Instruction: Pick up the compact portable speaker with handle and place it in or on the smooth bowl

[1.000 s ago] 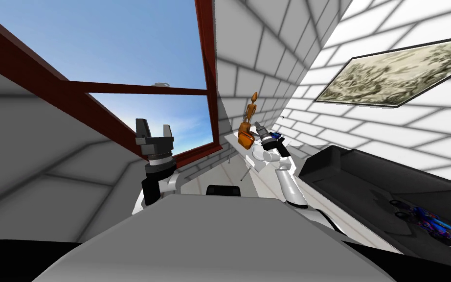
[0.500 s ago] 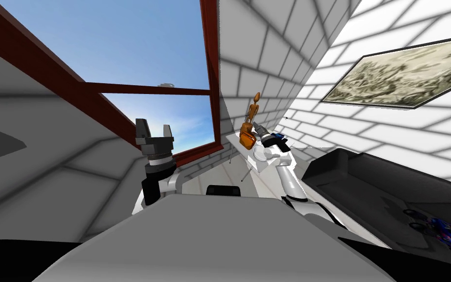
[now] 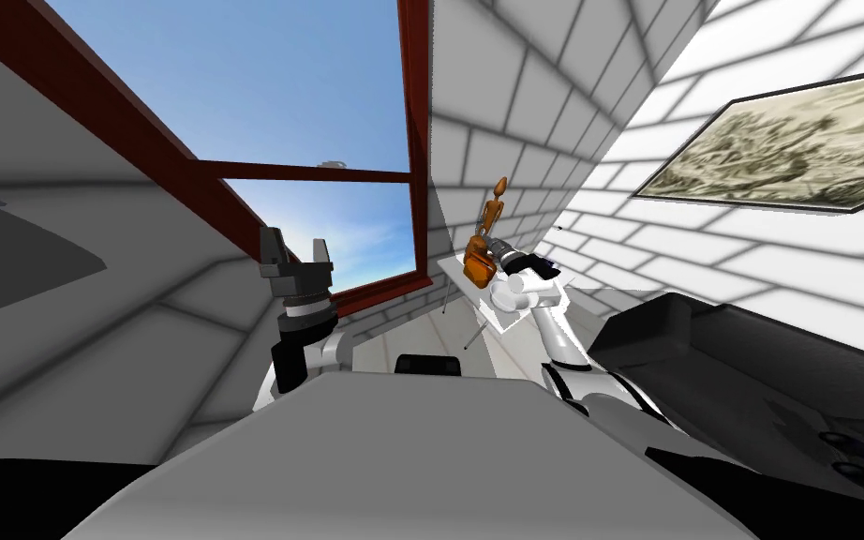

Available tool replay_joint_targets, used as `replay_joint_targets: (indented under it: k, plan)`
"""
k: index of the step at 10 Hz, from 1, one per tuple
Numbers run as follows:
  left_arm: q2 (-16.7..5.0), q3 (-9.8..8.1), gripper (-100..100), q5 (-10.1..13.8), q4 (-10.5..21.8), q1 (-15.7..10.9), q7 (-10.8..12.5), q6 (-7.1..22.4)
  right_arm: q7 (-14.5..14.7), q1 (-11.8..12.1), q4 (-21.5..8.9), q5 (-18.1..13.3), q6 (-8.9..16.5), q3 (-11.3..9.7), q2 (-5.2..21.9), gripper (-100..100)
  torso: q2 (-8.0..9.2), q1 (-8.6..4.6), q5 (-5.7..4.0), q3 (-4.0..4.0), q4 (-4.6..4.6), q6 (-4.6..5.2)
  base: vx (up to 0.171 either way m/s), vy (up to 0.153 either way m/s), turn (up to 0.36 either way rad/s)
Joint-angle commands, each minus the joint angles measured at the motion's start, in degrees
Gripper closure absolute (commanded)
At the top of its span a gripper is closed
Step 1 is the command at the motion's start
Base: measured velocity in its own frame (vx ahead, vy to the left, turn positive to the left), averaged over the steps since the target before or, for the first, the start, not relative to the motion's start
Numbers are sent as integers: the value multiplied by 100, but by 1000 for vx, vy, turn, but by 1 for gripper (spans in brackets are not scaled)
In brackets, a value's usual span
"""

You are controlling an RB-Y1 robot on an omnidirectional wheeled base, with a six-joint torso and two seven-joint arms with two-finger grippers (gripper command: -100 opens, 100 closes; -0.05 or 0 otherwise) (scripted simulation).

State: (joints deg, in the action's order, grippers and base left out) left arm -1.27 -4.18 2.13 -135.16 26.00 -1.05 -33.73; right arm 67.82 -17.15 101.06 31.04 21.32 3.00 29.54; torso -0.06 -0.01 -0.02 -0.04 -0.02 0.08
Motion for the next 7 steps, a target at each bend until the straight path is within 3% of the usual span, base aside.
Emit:
replay_joint_targets:
  k: [1,3,4,6,7]
  plan:
    - [0,0,0,0,0,0,0,0,286,-286,-269,218,286,-24,204,-100,0,0,0,0,0,0,-8,0,135]
    - [0,0,0,0,0,0,0,0,567,-321,-269,218,570,-24,204,-100,-1,1,1,-1,0,0,-3,-1,41]
    - [0,0,0,0,0,0,0,0,760,-588,-522,418,746,-57,397,-100,-1,1,0,-1,0,2,-1,6,128]
    - [0,0,0,0,0,0,0,0,969,-588,-522,418,1003,-57,397,-100,-3,3,1,-2,-1,1,1,0,43]
    - [0,0,0,0,0,0,0,0,1184,-844,-778,617,1236,-97,590,-100,-2,1,0,-1,-1,3,3,8,120]
